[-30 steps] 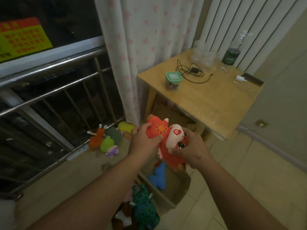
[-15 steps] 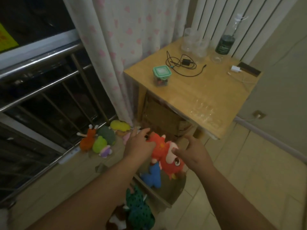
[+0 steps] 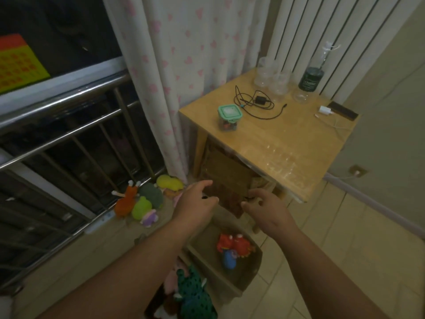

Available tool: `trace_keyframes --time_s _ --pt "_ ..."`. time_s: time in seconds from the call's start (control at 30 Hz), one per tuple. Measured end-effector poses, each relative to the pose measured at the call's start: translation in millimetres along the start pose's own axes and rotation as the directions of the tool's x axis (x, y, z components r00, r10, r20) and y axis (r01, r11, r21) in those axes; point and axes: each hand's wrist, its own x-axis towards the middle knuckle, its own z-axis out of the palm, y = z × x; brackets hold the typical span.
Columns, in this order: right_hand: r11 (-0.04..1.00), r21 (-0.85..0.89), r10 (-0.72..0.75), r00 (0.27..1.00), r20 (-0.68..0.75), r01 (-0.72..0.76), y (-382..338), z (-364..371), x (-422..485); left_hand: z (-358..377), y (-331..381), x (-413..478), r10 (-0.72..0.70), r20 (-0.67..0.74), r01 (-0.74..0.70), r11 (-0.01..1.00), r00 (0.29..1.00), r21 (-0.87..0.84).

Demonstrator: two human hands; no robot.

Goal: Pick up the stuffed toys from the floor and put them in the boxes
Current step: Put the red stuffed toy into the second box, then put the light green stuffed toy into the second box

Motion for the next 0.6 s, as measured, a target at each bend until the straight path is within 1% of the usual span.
trace_keyframes --time_s 0.1,0.17,0.23,0.47,0.6 --pt "0.999 0.008 -0.041 0.999 -0.012 0.041 -8 -6 -9 -5 1 -8 -0.031 -0.024 0.029 0.997 0.999 -0.069" --pt "0.997 0.015 -0.076 0.997 -0.01 0.076 -14 -9 -15 -12 8 -19 -0.029 -0.037 0.025 0.994 0.999 -0.103" --pt "0.993 0.02 -0.116 0.993 -0.007 0.117 -20 -11 -20 -19 12 -31 -0.011 -0.06 0.005 0.995 0.998 -0.102" --pt "0.955 0.011 -0.297 0.954 0.035 0.297 -49 0 -32 -52 5 -63 0.001 -0.237 -0.019 0.997 0.972 -0.073" --pt "0.932 0.024 -0.362 0.93 0.062 0.361 -71 14 -41 -84 -13 -83 -0.014 -0.327 0.003 0.999 0.945 -0.036"
